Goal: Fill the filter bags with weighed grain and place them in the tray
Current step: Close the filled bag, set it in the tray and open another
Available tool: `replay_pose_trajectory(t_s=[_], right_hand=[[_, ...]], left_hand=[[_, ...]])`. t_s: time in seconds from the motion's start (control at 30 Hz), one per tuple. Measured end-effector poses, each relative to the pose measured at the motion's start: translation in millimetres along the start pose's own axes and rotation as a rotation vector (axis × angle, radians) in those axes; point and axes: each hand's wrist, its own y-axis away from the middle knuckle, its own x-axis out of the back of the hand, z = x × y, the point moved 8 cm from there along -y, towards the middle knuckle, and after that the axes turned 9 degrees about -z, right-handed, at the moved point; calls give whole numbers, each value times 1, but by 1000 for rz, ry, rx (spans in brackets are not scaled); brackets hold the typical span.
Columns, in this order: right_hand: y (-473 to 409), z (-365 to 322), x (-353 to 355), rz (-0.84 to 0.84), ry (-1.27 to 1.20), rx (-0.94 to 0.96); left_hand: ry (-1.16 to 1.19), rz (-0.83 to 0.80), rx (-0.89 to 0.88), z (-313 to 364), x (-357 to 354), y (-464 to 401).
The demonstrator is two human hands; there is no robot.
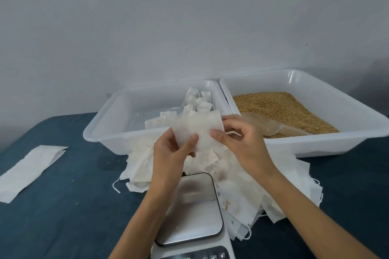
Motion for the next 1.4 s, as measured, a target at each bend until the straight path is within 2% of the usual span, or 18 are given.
replay_pose_trajectory(t_s=[0.07,0.13,0.3,0.5,0.63,0.7,0.87,1.07,1.23,1.4], right_hand=[[2,-3,5,88,170,41],[4,-6,6,108,216,73],[7,-6,-9,-17,46,43],[8,1,1,97,34,-2],[6,-4,-13,-60,-94,19],[6,-4,-16,-85,-105,10],[11,-1,0,93,30,-13],[7,-2,-18,-96,-70,-25],[8,-3,-11,-48,-11,-6],[9,-6,-21,-144,79,24]], left_hand=[[-79,57,-60,3,3,2],[-117,71,-100,8,2,2],[-134,51,-133,12,-1,2],[-26,150,-78,3,13,1],[-35,148,-41,-2,12,0],[-26,158,-27,-2,12,1],[39,211,-14,-4,19,1],[1,187,5,-5,14,1],[61,222,11,-7,17,1],[64,142,-13,-5,12,1]])
